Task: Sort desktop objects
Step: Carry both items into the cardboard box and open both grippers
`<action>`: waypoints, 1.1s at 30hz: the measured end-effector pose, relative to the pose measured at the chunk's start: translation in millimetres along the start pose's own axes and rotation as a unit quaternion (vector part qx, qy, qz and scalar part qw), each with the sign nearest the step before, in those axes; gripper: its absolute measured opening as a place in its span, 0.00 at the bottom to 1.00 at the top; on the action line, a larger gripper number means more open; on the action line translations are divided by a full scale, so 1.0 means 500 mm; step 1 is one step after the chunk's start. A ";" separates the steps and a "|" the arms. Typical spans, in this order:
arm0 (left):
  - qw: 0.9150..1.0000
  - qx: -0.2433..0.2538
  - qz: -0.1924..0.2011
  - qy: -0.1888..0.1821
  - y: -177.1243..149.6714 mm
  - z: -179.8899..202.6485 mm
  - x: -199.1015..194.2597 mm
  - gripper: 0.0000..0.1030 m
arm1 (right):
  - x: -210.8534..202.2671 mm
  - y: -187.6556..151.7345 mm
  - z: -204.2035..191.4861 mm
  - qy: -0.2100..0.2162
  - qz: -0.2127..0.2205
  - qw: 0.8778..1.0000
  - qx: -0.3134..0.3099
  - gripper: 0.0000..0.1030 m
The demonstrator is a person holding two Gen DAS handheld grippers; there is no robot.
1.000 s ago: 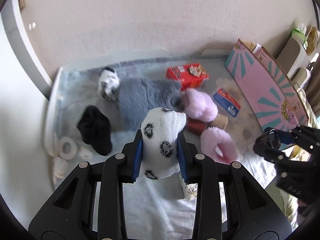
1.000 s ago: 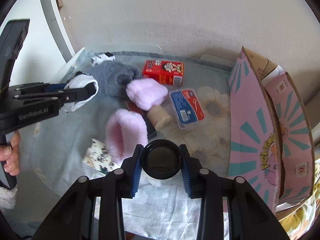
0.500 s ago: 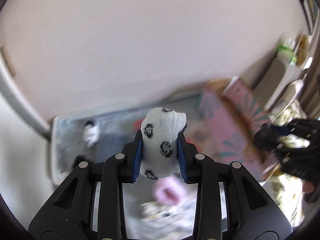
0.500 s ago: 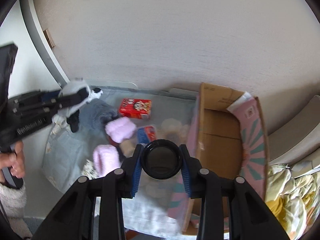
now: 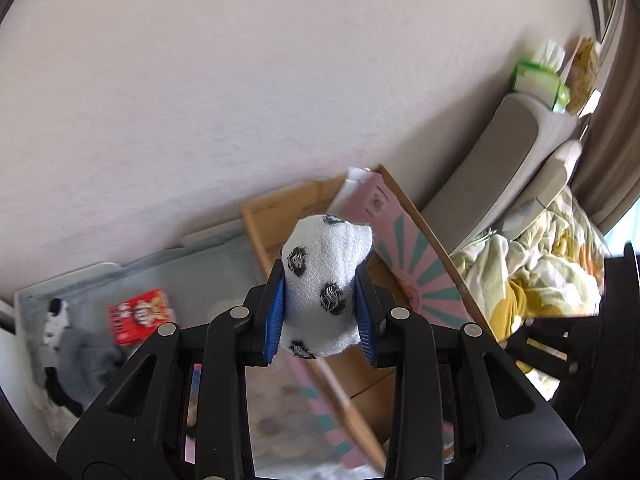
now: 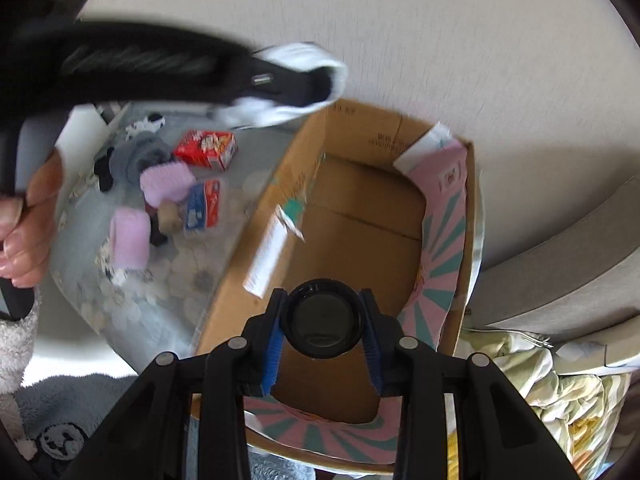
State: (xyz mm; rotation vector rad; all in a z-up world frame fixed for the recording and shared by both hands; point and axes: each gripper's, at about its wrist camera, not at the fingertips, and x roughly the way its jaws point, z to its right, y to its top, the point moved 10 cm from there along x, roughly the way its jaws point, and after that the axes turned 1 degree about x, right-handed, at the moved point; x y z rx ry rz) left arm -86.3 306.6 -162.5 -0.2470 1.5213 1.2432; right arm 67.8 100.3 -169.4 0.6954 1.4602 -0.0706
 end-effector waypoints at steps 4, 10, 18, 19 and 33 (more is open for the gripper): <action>1.000 -0.002 -0.026 0.000 -0.010 0.029 0.055 0.27 | 0.035 -0.035 0.015 0.020 -0.018 1.000 -0.013 0.32; 0.986 0.126 -0.076 -0.079 -0.047 0.065 0.111 0.27 | 0.069 -0.068 0.037 0.030 -0.041 0.998 -0.034 0.32; 0.988 0.111 -0.067 -0.088 -0.047 0.071 0.117 0.32 | 0.084 -0.072 0.046 0.048 -0.041 0.997 -0.041 0.32; 0.987 0.112 -0.062 -0.102 -0.046 0.079 0.109 0.47 | 0.084 -0.071 0.045 0.049 -0.037 0.997 -0.045 0.36; 0.996 0.075 -0.028 -0.049 -0.022 -0.063 0.068 1.00 | 0.040 -0.056 0.059 0.041 0.001 0.999 -0.021 0.82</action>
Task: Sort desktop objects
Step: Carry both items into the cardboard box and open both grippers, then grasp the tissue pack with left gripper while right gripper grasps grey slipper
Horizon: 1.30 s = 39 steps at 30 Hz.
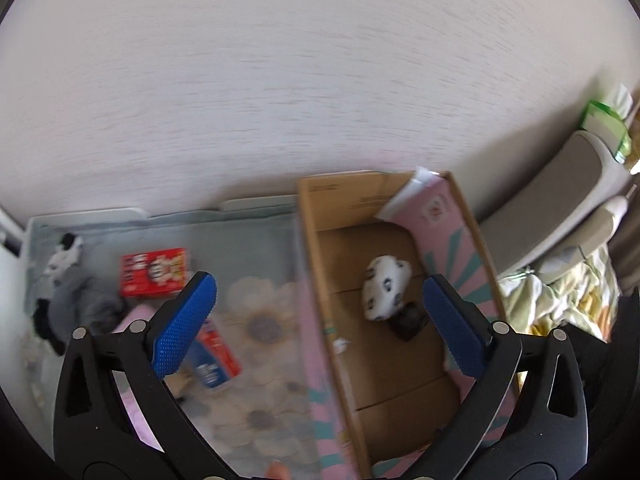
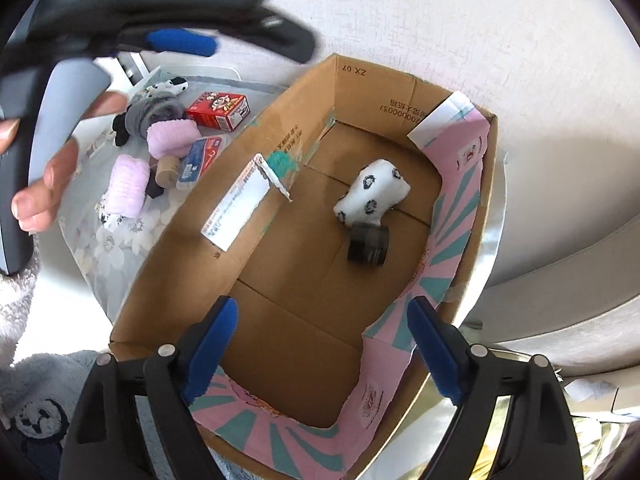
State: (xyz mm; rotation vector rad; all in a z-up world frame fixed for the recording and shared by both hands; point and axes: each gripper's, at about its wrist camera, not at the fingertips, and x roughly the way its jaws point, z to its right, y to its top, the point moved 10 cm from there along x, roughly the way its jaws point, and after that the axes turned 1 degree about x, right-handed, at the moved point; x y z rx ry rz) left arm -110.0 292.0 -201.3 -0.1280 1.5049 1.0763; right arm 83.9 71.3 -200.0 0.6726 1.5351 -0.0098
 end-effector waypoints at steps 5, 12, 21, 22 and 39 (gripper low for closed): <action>1.000 -0.012 0.015 0.011 -0.002 -0.052 -0.040 1.00 | -0.026 0.018 0.016 -0.008 0.021 1.000 0.017 0.82; 0.998 -0.022 0.036 0.047 -0.015 -0.142 -0.132 1.00 | -0.037 0.028 0.031 -0.018 0.023 0.998 0.049 0.82; 0.993 -0.067 0.041 0.083 -0.053 -0.288 -0.211 1.00 | -0.036 0.066 0.002 -0.036 0.033 0.998 0.047 0.82; 0.993 -0.073 0.041 0.085 -0.058 -0.307 -0.219 1.00 | -0.036 0.075 -0.001 -0.041 0.036 0.997 0.060 0.82; 0.980 -0.154 0.041 0.116 -0.158 -0.618 -0.303 1.00 | -0.007 0.277 -0.131 -0.067 0.043 0.993 0.088 0.82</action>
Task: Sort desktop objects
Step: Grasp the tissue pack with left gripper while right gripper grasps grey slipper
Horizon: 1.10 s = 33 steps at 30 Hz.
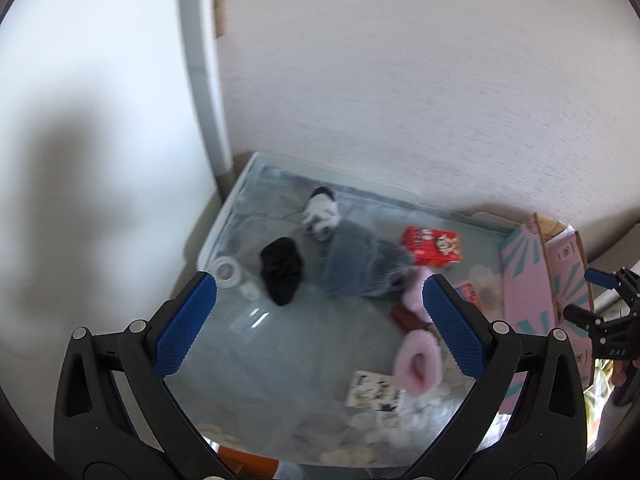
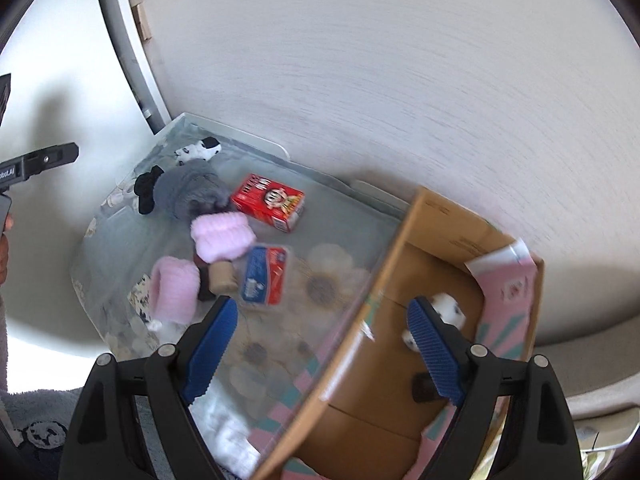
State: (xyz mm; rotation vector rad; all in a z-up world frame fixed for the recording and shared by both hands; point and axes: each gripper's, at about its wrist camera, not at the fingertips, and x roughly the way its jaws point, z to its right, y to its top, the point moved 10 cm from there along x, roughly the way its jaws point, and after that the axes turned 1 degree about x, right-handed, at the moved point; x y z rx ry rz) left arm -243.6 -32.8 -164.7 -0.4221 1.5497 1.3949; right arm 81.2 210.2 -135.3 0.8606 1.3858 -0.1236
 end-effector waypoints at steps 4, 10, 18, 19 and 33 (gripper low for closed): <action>1.000 -0.002 -0.014 -0.011 -0.034 -0.036 0.018 1.00 | 0.026 0.028 -0.037 -0.007 -0.008 0.999 0.032 0.82; 0.998 0.014 -0.050 -0.031 -0.113 -0.040 0.062 1.00 | 0.096 0.060 -0.121 0.018 -0.039 0.999 0.008 0.82; 0.994 0.034 -0.069 -0.074 -0.238 0.035 0.107 1.00 | 0.198 0.114 -0.210 0.037 -0.081 0.981 -0.170 0.82; 0.994 0.035 -0.071 -0.079 -0.254 0.048 0.112 1.00 | 0.213 0.117 -0.222 0.045 -0.086 0.976 -0.192 0.82; 0.995 0.060 -0.065 -0.056 -0.372 0.172 0.187 1.00 | 0.319 0.137 -0.289 0.101 -0.098 0.942 -0.304 0.82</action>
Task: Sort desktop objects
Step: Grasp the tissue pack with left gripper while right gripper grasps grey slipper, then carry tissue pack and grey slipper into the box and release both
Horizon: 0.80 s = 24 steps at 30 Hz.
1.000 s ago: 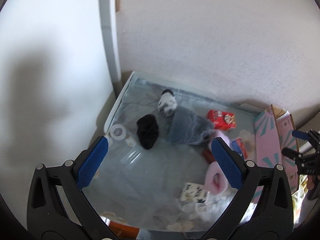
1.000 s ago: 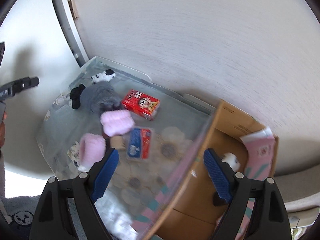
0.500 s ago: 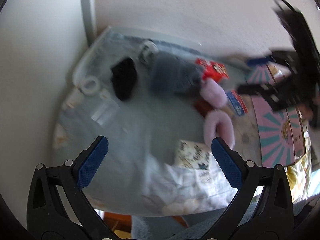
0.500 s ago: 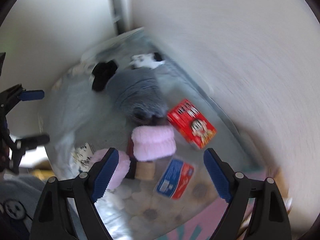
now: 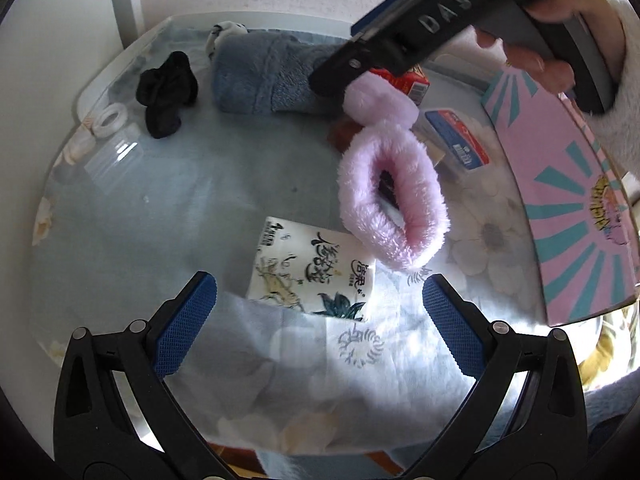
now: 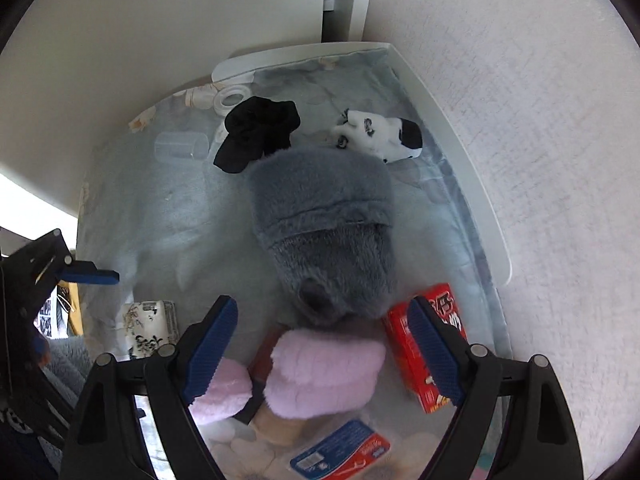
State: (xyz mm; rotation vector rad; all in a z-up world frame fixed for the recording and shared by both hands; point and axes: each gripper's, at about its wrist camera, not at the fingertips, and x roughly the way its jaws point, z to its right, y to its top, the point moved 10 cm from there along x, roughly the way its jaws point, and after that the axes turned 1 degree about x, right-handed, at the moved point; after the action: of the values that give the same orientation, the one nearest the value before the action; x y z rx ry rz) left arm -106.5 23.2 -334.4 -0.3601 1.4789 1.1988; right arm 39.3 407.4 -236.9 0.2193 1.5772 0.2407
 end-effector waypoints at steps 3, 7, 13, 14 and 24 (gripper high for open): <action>1.000 0.004 0.004 0.006 -0.004 0.004 0.014 1.00 | 0.018 0.002 0.005 -0.003 -0.006 1.000 -0.006 0.82; 1.000 0.019 0.022 0.008 0.000 0.008 0.014 1.00 | 0.031 0.014 0.005 0.003 -0.004 1.000 -0.010 0.82; 0.999 0.035 0.032 0.006 0.007 0.009 0.018 0.98 | 0.059 0.047 -0.007 0.012 -0.001 1.000 -0.017 0.82; 0.999 0.035 0.032 0.001 0.006 0.010 0.018 0.97 | 0.062 0.051 -0.008 0.012 0.001 1.000 -0.017 0.82; 0.997 0.058 0.038 0.017 -0.004 -0.002 0.005 0.59 | 0.072 0.067 -0.002 0.023 0.013 1.000 0.010 0.38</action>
State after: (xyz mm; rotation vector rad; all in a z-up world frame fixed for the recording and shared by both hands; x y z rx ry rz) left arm -106.3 22.6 -337.7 -0.2483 1.5953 1.1645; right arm 37.4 449.9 -261.6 0.2504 1.6245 0.2518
